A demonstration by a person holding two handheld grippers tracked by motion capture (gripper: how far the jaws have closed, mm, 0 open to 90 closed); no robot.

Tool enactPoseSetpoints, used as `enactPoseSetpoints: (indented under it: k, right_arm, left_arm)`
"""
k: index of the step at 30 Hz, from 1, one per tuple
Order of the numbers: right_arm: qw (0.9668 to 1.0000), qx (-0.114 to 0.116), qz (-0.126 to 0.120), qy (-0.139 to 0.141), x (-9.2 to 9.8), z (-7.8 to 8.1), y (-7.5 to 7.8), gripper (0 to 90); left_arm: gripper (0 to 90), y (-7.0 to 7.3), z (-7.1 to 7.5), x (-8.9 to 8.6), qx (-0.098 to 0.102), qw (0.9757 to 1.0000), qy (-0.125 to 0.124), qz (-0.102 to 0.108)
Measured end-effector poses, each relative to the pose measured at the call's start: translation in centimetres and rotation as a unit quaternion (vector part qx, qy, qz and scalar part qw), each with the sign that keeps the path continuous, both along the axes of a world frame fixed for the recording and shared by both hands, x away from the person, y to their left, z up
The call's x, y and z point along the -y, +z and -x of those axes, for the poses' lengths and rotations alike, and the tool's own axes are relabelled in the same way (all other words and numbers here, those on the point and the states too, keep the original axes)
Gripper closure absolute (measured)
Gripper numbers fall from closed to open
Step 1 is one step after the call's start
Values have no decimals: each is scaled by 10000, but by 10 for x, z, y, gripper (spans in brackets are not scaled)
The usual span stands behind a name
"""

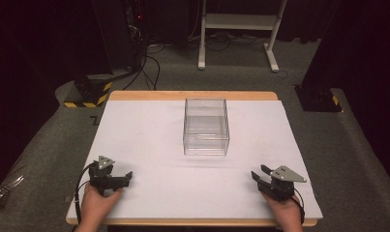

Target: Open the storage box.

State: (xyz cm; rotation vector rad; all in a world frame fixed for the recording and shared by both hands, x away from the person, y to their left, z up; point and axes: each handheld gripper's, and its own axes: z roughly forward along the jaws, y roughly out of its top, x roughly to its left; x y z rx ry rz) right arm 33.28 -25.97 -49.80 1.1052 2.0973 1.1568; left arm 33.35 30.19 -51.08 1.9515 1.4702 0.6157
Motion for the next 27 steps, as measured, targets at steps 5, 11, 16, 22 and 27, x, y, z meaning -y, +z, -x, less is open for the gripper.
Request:
enactPoseSetpoints:
  k: [5,11,16,22,27]
  right_arm:
    - [10000,10,51,-27,-1,0,0,513]
    - [9999,-46,-74,-97,2,-1,0,519]
    - [9998,-49,-149,-140,3,-2,1,528]
    - [9999,-44,-73,-89,1,-1,1,501]
    - [9999,-53,-108,-109,0,0,5,505]
  left_arm:
    - [4,0,0,0,-1,10000,1,2]
    - [4,0,0,0,2,10000,-3,-2]
    - [4,0,0,0,5,10000,-6,-10]
    - [4,0,0,0,13,10000,-16,-33]
    - [4,0,0,0,2,10000,-3,-5]
